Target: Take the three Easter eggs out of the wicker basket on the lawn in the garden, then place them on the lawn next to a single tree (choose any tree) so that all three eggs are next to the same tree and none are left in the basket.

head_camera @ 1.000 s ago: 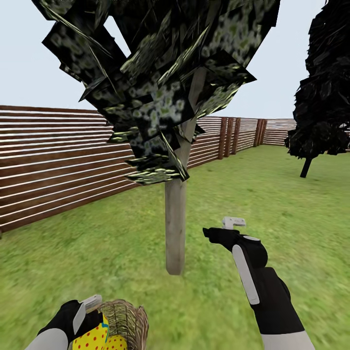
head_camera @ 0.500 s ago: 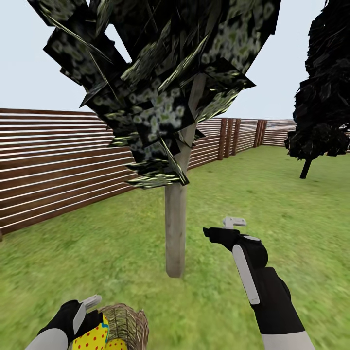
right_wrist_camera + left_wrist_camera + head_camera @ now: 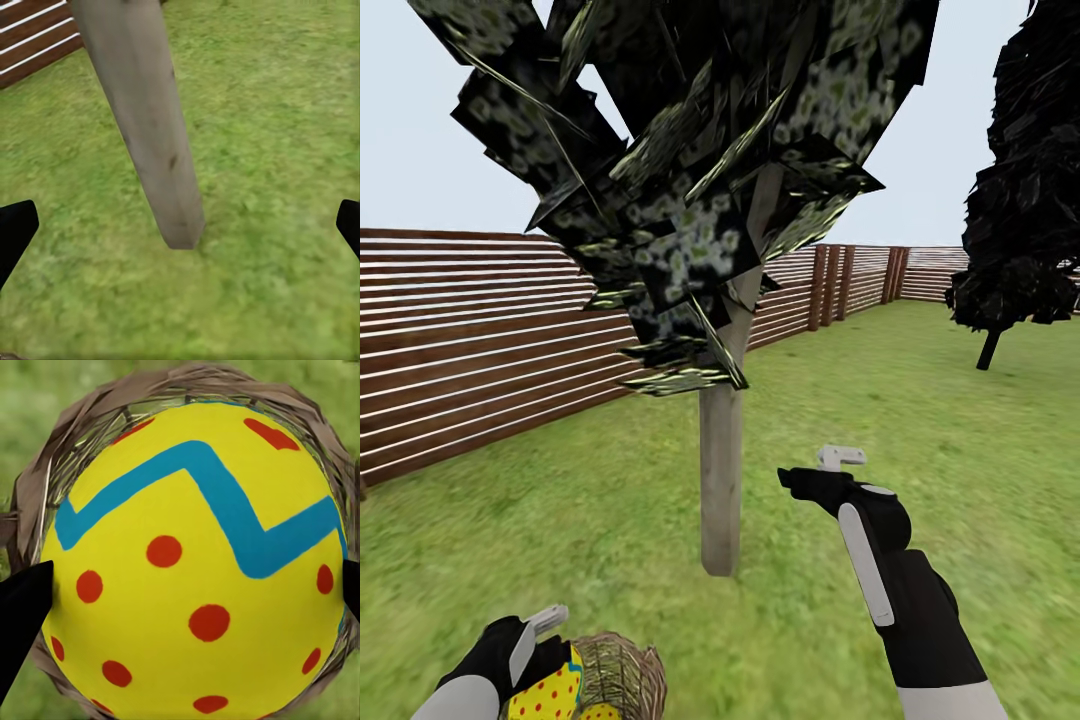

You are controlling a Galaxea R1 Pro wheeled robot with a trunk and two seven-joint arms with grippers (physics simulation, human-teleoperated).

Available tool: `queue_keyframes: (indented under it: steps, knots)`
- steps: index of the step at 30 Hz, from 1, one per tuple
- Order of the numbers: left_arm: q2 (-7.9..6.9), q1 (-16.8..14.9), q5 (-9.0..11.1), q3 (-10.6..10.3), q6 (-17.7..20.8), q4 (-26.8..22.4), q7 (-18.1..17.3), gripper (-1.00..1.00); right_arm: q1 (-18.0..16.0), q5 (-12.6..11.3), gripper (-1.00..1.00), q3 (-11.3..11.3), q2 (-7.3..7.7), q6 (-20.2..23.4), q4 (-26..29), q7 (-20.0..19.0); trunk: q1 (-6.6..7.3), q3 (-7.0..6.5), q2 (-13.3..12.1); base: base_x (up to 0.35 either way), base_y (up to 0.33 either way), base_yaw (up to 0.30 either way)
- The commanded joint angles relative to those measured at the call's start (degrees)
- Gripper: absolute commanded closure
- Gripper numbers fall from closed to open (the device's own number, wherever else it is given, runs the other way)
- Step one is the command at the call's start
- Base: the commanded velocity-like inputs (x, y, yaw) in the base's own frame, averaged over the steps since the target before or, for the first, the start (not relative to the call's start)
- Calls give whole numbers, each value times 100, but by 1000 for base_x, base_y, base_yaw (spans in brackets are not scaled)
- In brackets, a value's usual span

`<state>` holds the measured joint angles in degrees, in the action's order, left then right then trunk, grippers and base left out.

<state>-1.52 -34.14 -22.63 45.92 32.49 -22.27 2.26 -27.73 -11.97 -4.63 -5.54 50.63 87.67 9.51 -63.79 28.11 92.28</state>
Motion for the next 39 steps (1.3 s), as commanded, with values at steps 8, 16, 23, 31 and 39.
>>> queue_keyframes:
  steps: [8,16,23,31,39]
  knots:
    - [83,1,30,22,110,-865,3,100,-5,-60,-100,-8,0,19,4,58,177,-138,-319,0,0,0]
    - [290,12,27,8,778,-2241,-4,100,-5,-60,-100,-13,0,17,0,60,352,-281,-640,0,0,0]
    - [296,4,25,-37,754,-2494,20,100,-5,-52,-100,-12,2,22,11,60,506,-407,-920,0,0,0]
    - [287,3,68,-39,26,-2514,46,100,-5,-53,-100,-16,7,25,44,60,528,-425,-960,0,0,-7]
    - [308,6,75,-39,-309,-2498,53,100,-5,-60,-100,-23,0,49,60,60,528,-441,-960,0,-120,-221]
